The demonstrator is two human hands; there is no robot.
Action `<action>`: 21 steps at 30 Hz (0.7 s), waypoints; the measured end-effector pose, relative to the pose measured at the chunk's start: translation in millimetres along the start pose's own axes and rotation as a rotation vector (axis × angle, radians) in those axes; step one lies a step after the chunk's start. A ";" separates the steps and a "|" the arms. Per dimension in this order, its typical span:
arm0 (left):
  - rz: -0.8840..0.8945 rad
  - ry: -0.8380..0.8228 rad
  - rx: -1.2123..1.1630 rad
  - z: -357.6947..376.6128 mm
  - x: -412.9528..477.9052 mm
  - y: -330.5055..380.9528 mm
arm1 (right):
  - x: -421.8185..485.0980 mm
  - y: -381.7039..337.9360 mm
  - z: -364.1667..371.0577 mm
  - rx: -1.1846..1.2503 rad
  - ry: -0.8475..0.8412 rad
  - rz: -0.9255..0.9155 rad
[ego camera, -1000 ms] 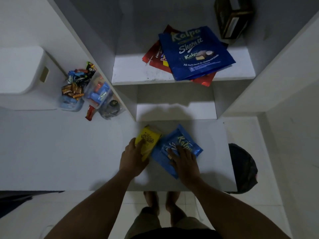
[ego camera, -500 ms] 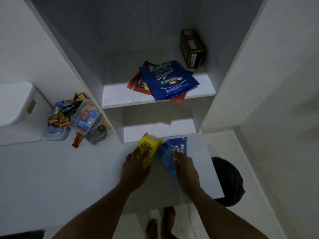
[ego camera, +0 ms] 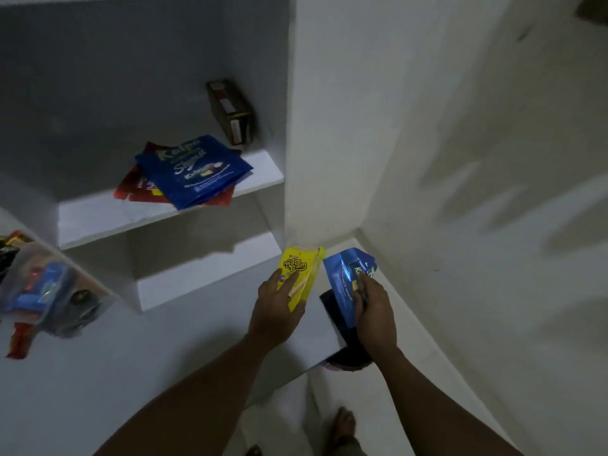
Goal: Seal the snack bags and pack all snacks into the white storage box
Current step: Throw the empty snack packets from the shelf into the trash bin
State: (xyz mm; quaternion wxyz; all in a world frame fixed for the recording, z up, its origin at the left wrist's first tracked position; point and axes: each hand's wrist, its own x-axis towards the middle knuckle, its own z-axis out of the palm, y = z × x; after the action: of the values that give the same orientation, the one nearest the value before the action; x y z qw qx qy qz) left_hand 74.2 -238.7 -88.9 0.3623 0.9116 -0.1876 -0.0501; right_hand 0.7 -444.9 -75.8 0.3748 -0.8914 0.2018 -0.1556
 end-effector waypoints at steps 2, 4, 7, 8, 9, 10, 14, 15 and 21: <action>-0.001 -0.015 -0.031 15.6 18.4 22.3 | 10.4 16.2 -15.3 0.009 0.009 0.053; 0.015 -0.022 -0.031 34.4 39.9 45.5 | 25.2 37.7 -28.7 0.018 0.019 0.096; 0.018 -0.060 -0.021 75.5 73.4 66.6 | 52.7 78.4 -44.7 0.019 0.022 0.134; -0.001 -0.081 -0.020 88.9 82.9 72.1 | 61.7 92.4 -48.0 0.018 0.009 0.142; -0.017 -0.097 -0.028 104.5 92.5 76.3 | 73.1 107.3 -51.0 0.021 -0.012 0.148; -0.040 -0.115 -0.039 120.5 101.5 80.0 | 84.8 123.8 -52.6 0.023 -0.040 0.149; -0.141 -0.136 -0.031 186.9 112.5 88.2 | 123.5 194.0 -45.5 -0.011 -0.212 0.161; -0.195 -0.146 -0.045 202.0 111.6 88.5 | 129.7 210.6 -41.1 -0.006 -0.249 0.184; -0.627 -0.132 -0.212 276.2 74.4 66.2 | 139.0 281.1 -4.9 0.032 -0.441 0.250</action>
State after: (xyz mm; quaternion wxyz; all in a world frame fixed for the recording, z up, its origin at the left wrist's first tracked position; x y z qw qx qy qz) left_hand 60.0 -488.3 -242.9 0.4091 0.8770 0.0853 -0.2372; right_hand 51.3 -693.3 -260.4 0.4402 -0.8659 0.2211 0.0870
